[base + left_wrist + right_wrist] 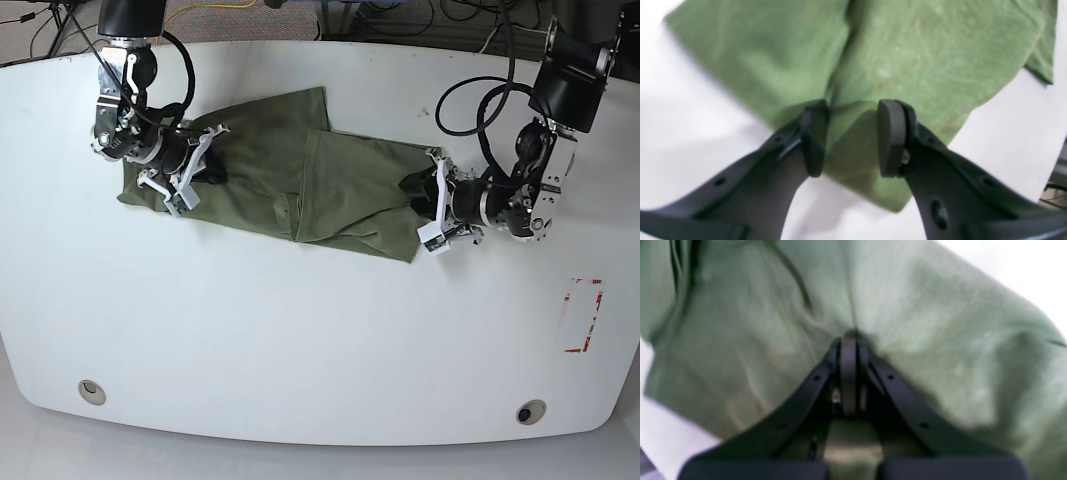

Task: Layout the t-shirt on the table in an organized manner, then fold the t-shirt properly
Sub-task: 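Grasp both ends of the folded shirt with both grippers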

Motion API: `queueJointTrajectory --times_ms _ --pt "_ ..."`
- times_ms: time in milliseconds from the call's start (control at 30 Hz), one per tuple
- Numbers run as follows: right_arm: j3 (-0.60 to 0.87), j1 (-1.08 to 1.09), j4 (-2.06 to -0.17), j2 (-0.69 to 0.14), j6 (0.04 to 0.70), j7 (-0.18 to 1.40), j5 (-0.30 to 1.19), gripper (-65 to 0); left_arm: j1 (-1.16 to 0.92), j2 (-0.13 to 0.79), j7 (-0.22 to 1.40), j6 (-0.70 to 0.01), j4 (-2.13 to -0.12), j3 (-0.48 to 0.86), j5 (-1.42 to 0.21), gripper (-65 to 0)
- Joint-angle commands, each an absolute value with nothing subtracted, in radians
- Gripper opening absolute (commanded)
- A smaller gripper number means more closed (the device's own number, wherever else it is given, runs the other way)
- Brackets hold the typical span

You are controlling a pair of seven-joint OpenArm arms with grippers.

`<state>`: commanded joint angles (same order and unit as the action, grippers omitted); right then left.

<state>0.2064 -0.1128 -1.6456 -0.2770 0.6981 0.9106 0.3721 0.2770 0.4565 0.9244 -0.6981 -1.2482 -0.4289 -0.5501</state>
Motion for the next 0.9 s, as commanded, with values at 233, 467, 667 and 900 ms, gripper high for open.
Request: queueJointTrajectory --times_ms 233,467,667,900 --pt "0.216 -0.105 -1.821 -0.263 0.698 1.006 0.383 -45.8 0.275 0.456 0.924 -0.698 -1.248 -0.429 -0.55 -41.1" --pt "0.384 -0.061 -1.903 -0.171 0.698 1.116 0.383 -24.4 0.269 0.458 0.924 -0.698 -1.248 -0.427 -0.55 -41.1" --pt "0.593 -0.002 -1.863 -0.133 0.698 1.199 0.397 -12.7 0.268 0.475 0.923 -0.698 -1.247 -0.427 -0.55 -41.1" --pt "0.832 0.054 -1.705 -0.143 0.698 1.322 0.567 -2.5 0.268 0.487 0.921 -0.698 -1.247 -0.426 -0.552 -41.1"
